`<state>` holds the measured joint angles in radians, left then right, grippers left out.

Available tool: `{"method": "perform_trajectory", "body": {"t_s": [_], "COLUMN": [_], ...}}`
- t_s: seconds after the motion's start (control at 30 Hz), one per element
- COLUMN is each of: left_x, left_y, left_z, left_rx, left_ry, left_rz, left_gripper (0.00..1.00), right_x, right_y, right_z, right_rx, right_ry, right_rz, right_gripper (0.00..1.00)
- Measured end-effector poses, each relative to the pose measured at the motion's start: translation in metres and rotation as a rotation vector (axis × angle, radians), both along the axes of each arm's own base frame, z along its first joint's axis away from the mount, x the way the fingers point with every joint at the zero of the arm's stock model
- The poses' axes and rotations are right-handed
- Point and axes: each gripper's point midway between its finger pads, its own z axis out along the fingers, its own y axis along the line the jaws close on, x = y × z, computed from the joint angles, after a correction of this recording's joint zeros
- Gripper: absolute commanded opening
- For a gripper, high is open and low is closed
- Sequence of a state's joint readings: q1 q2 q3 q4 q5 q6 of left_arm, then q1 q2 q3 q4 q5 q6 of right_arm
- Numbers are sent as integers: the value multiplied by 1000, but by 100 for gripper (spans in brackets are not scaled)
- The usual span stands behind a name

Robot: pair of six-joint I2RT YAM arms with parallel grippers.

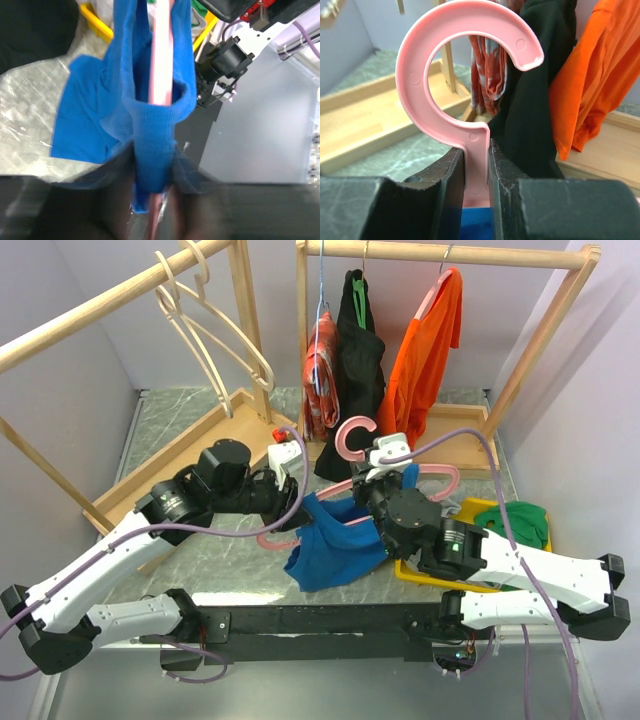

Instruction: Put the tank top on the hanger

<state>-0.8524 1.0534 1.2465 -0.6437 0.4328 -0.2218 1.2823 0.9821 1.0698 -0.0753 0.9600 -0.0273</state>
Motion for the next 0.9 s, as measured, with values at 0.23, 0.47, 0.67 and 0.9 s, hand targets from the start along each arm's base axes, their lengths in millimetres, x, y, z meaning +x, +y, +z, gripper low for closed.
{"method": "perform_trajectory", "body": {"t_s": [0.23, 0.47, 0.67, 0.9], "left_x": [-7, -13, -19, -19], "left_y": [-1, 7, 18, 28], "left_z": [-27, -38, -52, -81], "left_rx": [-10, -103, -142, -136], "left_ry": [58, 77, 106, 164], "left_rz": [6, 72, 125, 200], "left_gripper": [1, 1, 1, 1], "right_x": [4, 0, -3, -13], "right_y": [7, 18, 17, 6], "right_z": [-25, -33, -49, -53], "right_rx": [-83, -76, -46, 26], "right_ry": [20, 33, 63, 98], "right_rz": [-22, 26, 36, 73], "right_gripper": [6, 62, 83, 96]}}
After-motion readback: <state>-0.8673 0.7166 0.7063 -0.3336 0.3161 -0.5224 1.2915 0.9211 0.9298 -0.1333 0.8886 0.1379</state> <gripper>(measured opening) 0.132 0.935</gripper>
